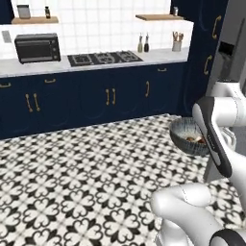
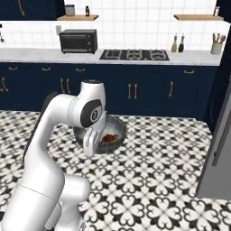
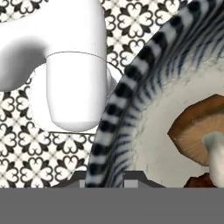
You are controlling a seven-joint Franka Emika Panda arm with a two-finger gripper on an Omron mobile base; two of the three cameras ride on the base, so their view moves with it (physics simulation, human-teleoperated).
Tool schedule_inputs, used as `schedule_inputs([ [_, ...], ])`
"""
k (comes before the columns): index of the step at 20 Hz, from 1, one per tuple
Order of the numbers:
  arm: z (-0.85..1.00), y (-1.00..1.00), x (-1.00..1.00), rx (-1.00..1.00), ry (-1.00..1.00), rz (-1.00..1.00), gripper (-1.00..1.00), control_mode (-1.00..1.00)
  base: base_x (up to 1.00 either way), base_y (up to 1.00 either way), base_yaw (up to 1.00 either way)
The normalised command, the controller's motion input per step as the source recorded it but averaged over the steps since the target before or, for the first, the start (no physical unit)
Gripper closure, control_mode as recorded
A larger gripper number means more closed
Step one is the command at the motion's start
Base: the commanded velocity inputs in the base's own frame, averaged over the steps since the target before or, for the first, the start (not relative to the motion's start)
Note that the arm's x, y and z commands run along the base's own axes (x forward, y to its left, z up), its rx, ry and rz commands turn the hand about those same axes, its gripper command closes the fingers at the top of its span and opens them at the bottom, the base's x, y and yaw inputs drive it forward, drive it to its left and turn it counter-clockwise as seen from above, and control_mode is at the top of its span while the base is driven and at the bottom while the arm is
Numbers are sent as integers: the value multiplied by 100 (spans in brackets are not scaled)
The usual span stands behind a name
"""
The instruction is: Pick the chicken drumstick and mushroom from their plates and place them in the bowl. Then put the bowl in the fridge.
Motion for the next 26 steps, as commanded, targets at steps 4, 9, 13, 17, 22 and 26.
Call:
schedule_inputs([
  [4,0,0,0,0,0,0,100,100,100,18,-11],
  [9,0,0,0,0,0,0,100,100,100,26,-24],
  [13,0,0,0,0,0,0,100,100,100,22,-42],
  [17,0,0,0,0,0,0,100,100,100,47,-59],
  [22,0,0,0,0,0,0,100,100,100,65,-65],
  [26,0,0,0,0,0,0,100,100,100,76,-67],
])
